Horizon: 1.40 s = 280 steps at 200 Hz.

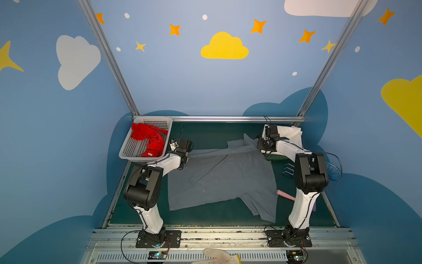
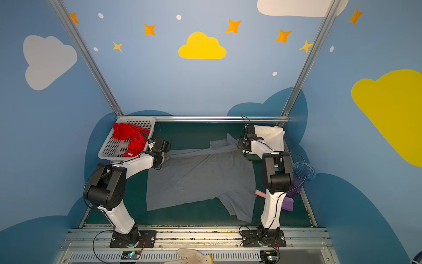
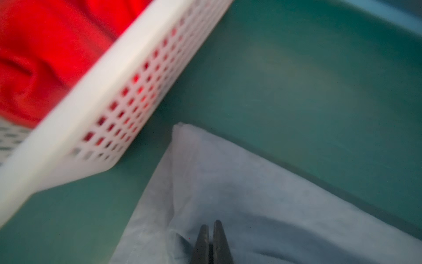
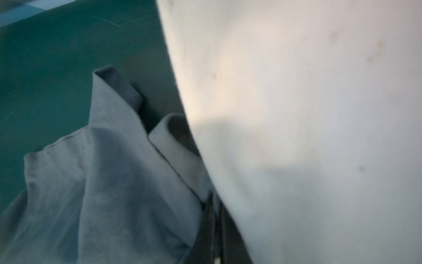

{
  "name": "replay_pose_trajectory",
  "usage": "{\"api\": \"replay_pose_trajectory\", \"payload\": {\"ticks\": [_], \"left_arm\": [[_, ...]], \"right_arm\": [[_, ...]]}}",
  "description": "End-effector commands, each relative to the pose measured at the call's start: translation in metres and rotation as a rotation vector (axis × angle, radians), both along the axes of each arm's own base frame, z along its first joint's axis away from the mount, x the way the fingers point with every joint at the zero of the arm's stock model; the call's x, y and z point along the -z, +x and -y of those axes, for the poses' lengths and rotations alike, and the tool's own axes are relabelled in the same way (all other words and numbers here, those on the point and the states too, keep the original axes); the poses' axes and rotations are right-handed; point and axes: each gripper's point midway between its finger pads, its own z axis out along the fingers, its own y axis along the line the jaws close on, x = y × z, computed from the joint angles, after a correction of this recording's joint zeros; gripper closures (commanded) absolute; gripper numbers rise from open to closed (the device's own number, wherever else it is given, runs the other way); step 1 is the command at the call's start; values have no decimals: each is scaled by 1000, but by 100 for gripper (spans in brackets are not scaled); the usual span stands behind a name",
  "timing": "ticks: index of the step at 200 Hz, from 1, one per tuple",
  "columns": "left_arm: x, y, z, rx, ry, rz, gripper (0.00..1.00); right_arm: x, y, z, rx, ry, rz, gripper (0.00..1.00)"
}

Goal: Fold and stack the t-shirts

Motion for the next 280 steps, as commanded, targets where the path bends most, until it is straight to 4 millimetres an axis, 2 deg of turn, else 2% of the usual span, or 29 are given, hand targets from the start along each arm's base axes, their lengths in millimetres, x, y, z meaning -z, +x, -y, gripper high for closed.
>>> {"api": "replay_pose_trajectory", "payload": {"ticks": [1,22,36,57,62,75,82,91,108,119,131,143,156,185,214,242,280], "left_arm": [[6,-21,-28,-132,98,-59,93],[11,-25,-28,-148,88,-80,85],[11,-29,-26,-147,71,-84,85],[7,-34,-23,-138,37,-72,83],[5,-35,-21,-134,30,-66,79],[0,-38,-19,-130,13,-54,64],[-2,-40,-18,-125,0,-53,57],[-5,-43,-15,-113,-14,-53,49],[-10,-50,-9,-86,-36,-55,47],[-14,-54,-3,-62,-53,-46,40],[-17,-59,6,-20,-82,-40,22],[-17,-66,16,28,-117,-36,9],[-18,-72,25,67,-156,-27,0],[-19,-88,33,107,-190,-20,0],[-23,-97,33,134,-198,-14,0],[-28,-103,32,154,-192,-16,0],[-27,-108,30,156,-190,-12,0]], "right_arm": [[-16,-3,12,41,-19,28,96],[-13,-10,8,34,-16,17,93],[-14,-14,5,26,-18,17,78],[-21,-22,-2,13,-33,13,70],[-24,-23,-4,10,-39,17,66],[-31,-29,-8,10,-62,22,41],[-35,-32,-10,11,-80,25,32],[-41,-36,-12,18,-107,29,26],[-53,-42,-25,-4,-127,45,21],[-57,-44,-39,-36,-121,35,20],[-58,-44,-59,-85,-102,12,20],[-54,-43,-77,-119,-89,-25,20],[-47,-41,-100,-167,-80,-64,21],[-26,-34,-144,-254,-117,-113,22],[-2,-27,-173,-302,-176,-167,26],[14,-20,-183,-315,-285,-197,33],[29,-18,-196,-340,-325,-218,38]]}}
